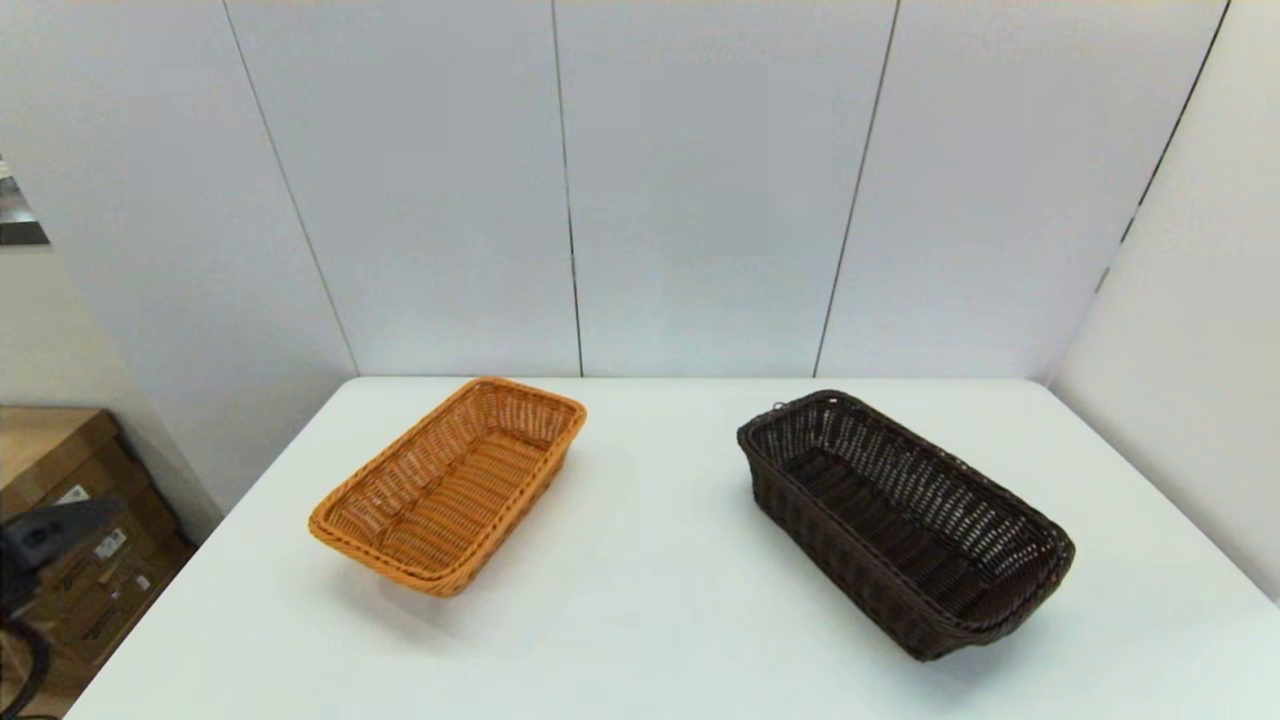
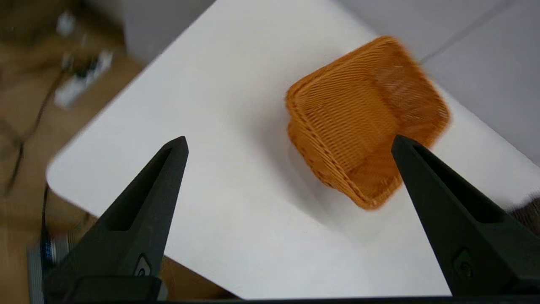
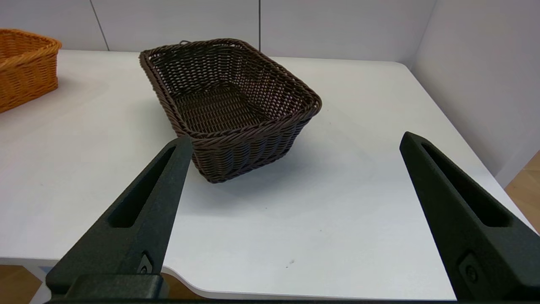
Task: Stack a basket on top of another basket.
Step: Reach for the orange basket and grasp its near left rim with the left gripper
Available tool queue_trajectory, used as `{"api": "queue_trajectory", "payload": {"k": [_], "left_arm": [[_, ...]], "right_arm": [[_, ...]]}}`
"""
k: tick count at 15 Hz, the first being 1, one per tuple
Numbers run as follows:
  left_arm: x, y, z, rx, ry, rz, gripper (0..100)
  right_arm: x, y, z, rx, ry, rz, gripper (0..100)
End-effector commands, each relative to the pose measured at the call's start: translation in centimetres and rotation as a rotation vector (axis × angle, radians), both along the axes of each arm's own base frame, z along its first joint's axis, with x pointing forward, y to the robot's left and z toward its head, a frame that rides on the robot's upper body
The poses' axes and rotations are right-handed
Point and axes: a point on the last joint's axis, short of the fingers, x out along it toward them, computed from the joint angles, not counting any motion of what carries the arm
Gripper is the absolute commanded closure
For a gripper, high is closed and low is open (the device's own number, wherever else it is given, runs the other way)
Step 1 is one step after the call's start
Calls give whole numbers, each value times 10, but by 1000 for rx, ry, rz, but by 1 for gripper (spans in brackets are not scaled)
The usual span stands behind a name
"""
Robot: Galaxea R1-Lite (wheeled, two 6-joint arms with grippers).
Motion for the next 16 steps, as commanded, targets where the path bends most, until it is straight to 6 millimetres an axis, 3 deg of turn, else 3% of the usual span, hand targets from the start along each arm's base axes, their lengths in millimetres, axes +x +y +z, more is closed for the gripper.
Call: {"api": "queue_trajectory", "payload": {"k": [1, 4, 10, 16], "left_arm": [[94, 1, -39, -179, 299, 203, 0], [127, -6, -62, -219, 395, 238, 0], [169, -29, -80, -268, 463, 164, 0], [186, -41, -100, -317, 543, 112, 0]], "right_arm": [[0, 0, 0, -2, 0, 1, 0], [0, 0, 0, -2, 0, 1, 0], [0, 0, 0, -2, 0, 0, 0], [0, 0, 0, -4, 0, 1, 0]]}}
